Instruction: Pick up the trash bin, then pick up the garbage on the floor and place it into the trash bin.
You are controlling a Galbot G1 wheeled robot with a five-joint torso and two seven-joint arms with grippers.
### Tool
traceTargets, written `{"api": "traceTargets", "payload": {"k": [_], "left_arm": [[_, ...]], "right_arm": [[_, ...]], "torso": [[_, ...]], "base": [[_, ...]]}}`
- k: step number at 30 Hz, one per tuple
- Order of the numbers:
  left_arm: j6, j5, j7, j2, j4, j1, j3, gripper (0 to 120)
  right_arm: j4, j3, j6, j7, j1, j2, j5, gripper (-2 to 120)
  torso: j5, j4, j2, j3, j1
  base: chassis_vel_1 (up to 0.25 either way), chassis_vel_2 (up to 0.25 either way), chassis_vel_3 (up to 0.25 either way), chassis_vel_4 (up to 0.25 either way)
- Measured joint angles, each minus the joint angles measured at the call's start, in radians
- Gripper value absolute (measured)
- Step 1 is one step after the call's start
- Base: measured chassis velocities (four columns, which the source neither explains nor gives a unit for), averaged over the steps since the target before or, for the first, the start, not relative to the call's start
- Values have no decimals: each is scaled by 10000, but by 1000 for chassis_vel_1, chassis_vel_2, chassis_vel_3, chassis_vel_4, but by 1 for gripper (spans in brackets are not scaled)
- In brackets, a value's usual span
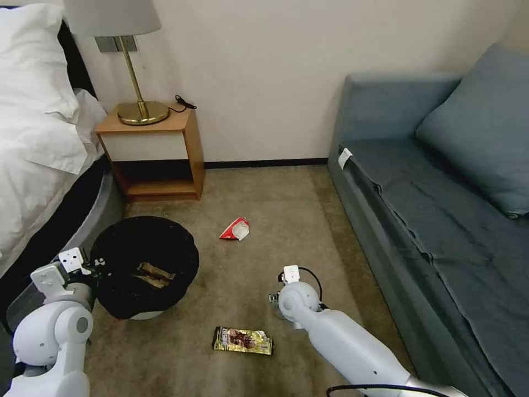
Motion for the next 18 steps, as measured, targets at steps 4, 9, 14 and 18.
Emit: {"api": "traceTargets", "payload": {"k": [4,9,14,18], "left_arm": [[0,-51,0,-9,-139,87,-95,4],[0,-145,-1,53,-267,158,-271,4],[0,-275,-1,104,-396,269,-483,4],[0,-321,-1,104,-439,304,-571,4]], "right_arm": [[-495,-11,142,-138,111,164,-244,100],[-1066,-11,347,-424,208,342,-567,100],[-1818,-4,551,-803,337,580,-908,100],[-2230,3,698,-1113,381,657,-1161,100]], "torso": [[0,-1,0,0,0],[0,-1,0,0,0],[0,0,0,0,0],[0,0,0,0,0]], "base": [[0,0,0,0],[0,0,0,0],[0,0,0,0],[0,0,0,0]]}}
